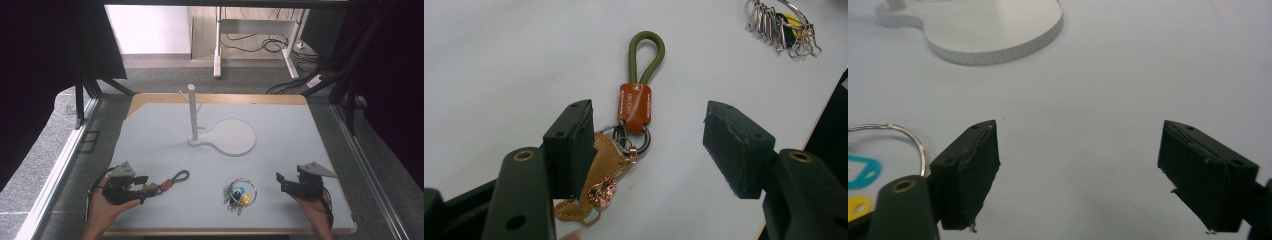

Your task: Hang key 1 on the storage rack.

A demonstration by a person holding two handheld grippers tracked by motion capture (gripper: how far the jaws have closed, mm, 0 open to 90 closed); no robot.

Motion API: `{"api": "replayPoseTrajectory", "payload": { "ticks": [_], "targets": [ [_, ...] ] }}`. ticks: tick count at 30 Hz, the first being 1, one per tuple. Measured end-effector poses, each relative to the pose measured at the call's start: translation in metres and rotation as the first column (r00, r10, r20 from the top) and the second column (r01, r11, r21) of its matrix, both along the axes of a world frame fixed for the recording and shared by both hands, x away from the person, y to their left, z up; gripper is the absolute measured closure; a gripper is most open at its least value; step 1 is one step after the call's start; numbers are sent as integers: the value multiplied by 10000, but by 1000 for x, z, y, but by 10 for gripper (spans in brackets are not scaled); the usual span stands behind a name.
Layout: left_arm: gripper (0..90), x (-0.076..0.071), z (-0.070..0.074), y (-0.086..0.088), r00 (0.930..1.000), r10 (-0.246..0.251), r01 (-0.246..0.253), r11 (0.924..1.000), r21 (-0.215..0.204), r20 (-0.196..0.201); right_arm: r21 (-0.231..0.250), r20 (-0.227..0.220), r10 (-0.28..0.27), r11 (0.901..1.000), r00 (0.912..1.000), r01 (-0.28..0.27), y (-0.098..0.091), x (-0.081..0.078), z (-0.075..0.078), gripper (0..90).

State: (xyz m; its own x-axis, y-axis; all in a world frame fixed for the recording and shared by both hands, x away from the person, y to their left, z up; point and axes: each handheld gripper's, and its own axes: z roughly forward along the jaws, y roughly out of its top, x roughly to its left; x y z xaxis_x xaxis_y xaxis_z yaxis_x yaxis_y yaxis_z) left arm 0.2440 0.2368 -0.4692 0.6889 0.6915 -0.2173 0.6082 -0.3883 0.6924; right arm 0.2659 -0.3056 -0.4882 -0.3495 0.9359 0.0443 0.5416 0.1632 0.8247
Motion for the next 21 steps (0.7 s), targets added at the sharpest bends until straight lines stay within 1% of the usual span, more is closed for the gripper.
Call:
{"api": "replayPoseTrajectory", "payload": {
  "ticks": [4, 7, 8, 12, 13, 16, 18, 21],
  "targets": [
    [372, 0, -1, -2, 10000, 33, -33, 10000, 18, 75, 287, 276, 7, 9996, 9996, -15, -14, -9, 4, 225],
    [370, 1, -2, -3, 10000, 66, -66, 10000, 37, 69, 352, 259, 94, 9993, 9996, -103, -17, -10, 4, 250],
    [370, 2, -3, -4, 9999, 67, -67, 10000, 47, 111, 361, 181, 182, 9992, 9997, -189, -19, -10, 3, 273],
    [367, 2, -5, -4, 9999, 76, -77, 9999, 76, 90, 293, 38, 310, 9991, 9995, -311, -20, -10, 2, 292],
    [365, 3, -5, -4, 10000, 53, -54, 9999, 142, 78, 250, 20, 334, 9991, 9994, -334, -20, -10, 2, 294],
    [364, 2, -6, -2, 9999, 79, -79, 9999, 85, 96, 119, -81, 371, 9992, 9993, -370, -20, -9, -1, 298],
    [364, 2, -5, -1, 9998, 91, -91, 10000, 7, 177, -17, -219, 331, 9994, 9992, -331, -20, -8, -2, 297],
    [362, 1, -3, 0, 9996, 89, -85, 9999, -134, 254, 3, -253, 331, 9995, 9991, -331, -20, -8, -4, 298]
  ]
}}
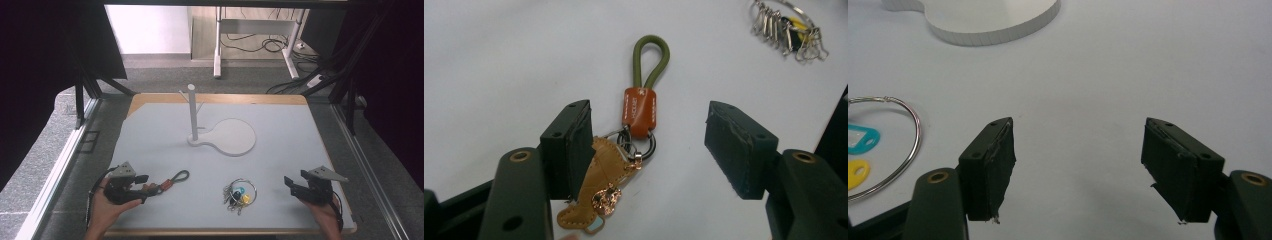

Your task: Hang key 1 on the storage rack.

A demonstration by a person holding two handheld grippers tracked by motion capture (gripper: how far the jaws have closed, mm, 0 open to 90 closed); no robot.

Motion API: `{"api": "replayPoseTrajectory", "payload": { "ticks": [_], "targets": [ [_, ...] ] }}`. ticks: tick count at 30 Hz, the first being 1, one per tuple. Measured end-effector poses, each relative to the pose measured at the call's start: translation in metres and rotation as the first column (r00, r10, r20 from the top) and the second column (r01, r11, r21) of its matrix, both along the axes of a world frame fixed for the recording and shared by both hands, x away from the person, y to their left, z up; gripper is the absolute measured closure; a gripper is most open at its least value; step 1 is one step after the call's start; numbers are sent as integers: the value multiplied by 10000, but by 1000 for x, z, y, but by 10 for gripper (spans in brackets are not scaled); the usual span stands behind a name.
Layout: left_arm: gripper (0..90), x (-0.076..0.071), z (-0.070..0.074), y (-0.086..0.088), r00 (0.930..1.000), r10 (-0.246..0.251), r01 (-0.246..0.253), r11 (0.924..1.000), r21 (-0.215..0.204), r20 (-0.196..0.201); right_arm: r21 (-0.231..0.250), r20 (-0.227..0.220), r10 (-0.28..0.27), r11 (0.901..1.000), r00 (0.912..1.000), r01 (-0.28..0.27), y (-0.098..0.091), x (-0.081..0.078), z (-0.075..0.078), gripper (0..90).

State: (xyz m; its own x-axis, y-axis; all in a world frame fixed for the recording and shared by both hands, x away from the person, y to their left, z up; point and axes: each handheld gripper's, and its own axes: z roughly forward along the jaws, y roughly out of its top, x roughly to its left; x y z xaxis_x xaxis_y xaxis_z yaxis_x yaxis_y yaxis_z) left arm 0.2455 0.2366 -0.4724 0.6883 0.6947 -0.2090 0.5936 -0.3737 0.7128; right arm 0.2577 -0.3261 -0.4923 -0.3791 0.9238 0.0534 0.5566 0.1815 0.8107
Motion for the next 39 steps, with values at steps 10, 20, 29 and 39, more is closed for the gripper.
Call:
{"api": "replayPoseTrajectory", "payload": {
  "ticks": [10, 20, 29, 39],
  "targets": [
    [359, 6, 19, -11, 9993, -365, 361, 9981, 509, 84, 44, -158, 130, 9999, 9998, -129, -6, 0, -4, 298],
    [376, 15, 41, -28, 9916, -1252, 1288, 9792, 1569, -326, -16, -97, 140, 9999, 9999, -140, -10, 5, 0, 303],
    [413, 34, 30, -40, 9795, -1373, 1694, 9572, 2347, -1473, -115, -85, 168, 9998, 9998, -169, -7, 3, 1, 307],
    [458, 54, 13, -54, 9553, -1434, 2187, 9314, 2910, -2586, -169, -275, 67, 9998, 9996, -71, -8, 1, -1, 307]
  ]
}}
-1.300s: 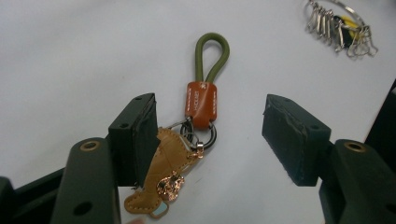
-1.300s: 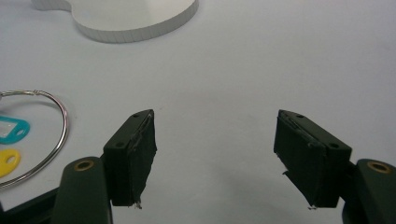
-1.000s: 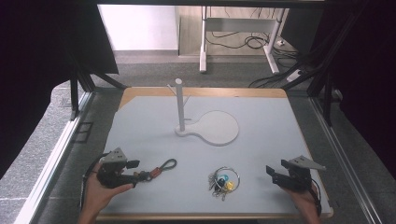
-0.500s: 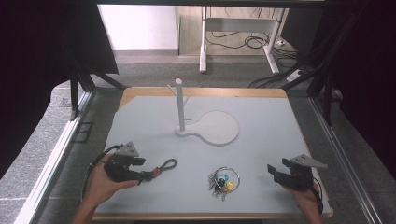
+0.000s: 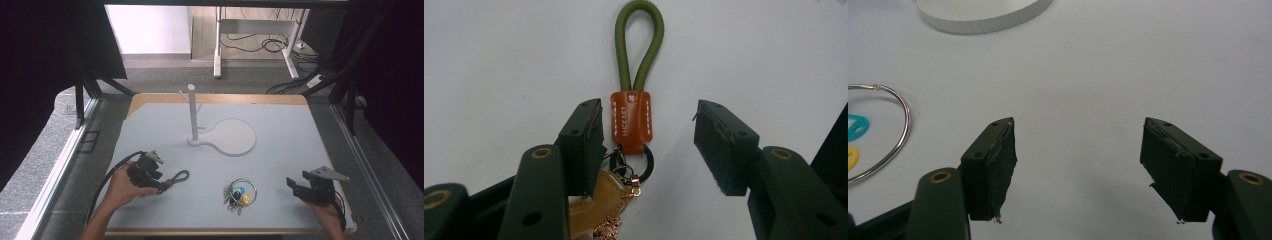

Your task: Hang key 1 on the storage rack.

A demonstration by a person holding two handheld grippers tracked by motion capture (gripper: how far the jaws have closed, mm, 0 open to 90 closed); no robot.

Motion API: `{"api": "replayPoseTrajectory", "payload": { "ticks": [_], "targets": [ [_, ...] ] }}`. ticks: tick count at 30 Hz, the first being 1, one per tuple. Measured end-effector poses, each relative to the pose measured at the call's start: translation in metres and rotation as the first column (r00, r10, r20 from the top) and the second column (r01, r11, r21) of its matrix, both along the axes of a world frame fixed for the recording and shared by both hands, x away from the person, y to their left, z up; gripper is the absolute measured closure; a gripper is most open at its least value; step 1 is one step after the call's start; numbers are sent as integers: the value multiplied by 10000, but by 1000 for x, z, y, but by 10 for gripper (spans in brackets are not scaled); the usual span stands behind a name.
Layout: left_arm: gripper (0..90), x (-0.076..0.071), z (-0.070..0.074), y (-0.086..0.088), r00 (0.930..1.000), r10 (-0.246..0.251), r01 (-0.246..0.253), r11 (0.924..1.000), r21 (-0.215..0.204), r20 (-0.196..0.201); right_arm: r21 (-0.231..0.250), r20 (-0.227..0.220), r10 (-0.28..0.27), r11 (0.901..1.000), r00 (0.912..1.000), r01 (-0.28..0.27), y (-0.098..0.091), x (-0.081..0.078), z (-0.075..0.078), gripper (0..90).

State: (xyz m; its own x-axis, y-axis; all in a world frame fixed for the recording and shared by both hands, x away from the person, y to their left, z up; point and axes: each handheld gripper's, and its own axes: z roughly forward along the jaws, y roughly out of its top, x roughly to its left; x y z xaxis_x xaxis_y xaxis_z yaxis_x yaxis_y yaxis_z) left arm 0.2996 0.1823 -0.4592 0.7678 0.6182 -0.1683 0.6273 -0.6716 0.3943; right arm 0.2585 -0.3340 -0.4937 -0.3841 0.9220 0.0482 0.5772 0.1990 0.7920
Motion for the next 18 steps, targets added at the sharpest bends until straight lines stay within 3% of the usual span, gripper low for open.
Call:
{"api": "replayPoseTrajectory", "payload": {
  "ticks": [9, 18],
  "targets": [
    [472, 12, -10, -15, 9970, -366, 421, 9958, 807, -683, -102, -162, -57, 9999, 9999, 56, 0, -3, -2, 307],
    [510, 18, -20, -26, 9962, -304, 439, 9847, 1685, -819, -211, -213, 2, 9998, 9998, -7, 4, -2, -3, 307]
  ]
}}
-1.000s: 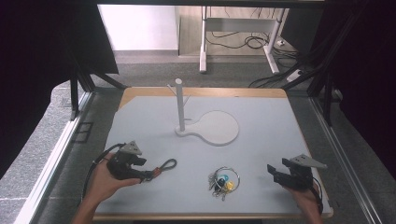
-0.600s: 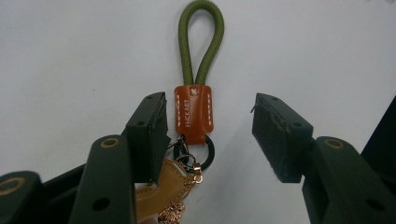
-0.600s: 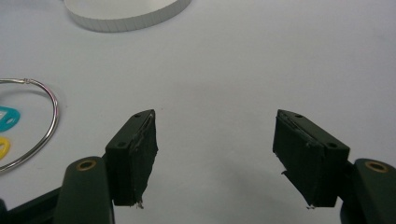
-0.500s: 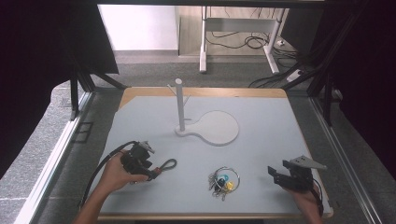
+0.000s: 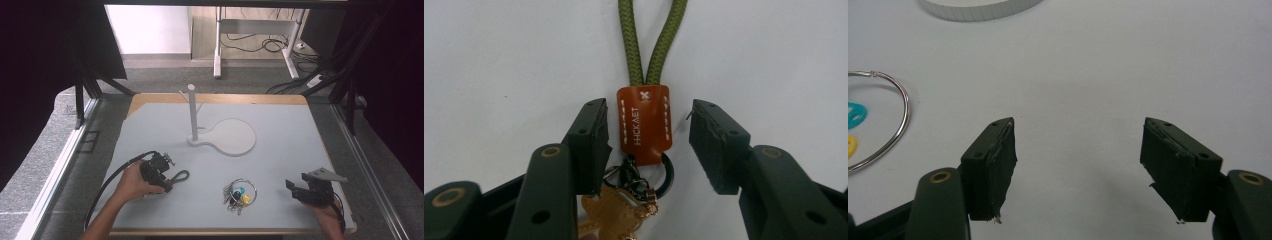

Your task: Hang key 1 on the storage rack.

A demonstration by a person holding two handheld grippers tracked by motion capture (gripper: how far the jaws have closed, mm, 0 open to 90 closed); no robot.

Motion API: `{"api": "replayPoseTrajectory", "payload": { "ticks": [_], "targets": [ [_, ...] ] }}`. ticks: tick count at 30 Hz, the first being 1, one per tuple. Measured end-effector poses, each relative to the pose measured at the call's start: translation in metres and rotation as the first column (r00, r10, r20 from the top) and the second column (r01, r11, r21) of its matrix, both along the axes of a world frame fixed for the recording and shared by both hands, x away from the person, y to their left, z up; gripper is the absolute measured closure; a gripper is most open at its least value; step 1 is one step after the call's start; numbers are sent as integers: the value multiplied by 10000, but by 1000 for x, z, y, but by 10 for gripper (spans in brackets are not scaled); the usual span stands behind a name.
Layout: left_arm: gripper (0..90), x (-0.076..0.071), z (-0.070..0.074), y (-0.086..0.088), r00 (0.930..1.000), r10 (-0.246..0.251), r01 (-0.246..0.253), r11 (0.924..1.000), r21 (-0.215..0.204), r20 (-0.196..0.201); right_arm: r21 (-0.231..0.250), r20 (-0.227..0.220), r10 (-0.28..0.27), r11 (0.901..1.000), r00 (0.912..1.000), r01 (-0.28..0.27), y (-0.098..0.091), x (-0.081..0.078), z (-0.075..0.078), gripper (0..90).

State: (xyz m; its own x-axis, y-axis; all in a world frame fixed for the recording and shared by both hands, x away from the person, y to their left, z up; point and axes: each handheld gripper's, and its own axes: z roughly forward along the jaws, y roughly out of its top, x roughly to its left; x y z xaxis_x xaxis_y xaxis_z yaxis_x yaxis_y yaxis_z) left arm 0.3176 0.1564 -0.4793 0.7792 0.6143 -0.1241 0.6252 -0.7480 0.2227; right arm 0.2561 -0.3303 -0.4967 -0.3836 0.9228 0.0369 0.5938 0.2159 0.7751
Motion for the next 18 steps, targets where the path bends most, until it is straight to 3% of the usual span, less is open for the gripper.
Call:
{"api": "replayPoseTrajectory", "payload": {
  "ticks": [6, 9, 13, 18],
  "targets": [
    [561, 3, -1, -4, 9998, -201, 203, 9985, 506, -38, -40, -1, 28, 10000, 10000, -28, 0, 0, 0, 307],
    [602, 2, -1, -7, 9998, -143, 130, 9966, 814, 155, -70, -34, 57, 10000, 10000, -58, 1, 0, 0, 307],
    [659, 0, -1, -9, 9996, -110, 87, 9963, 854, 264, -127, -54, 59, 9999, 10000, -60, 2, 0, 0, 306],
    [664, -1, -1, -8, 9991, -209, 178, 9965, 819, 365, -178, -77, 43, 9998, 10000, -44, 2, 1, -1, 306]
  ]
}}
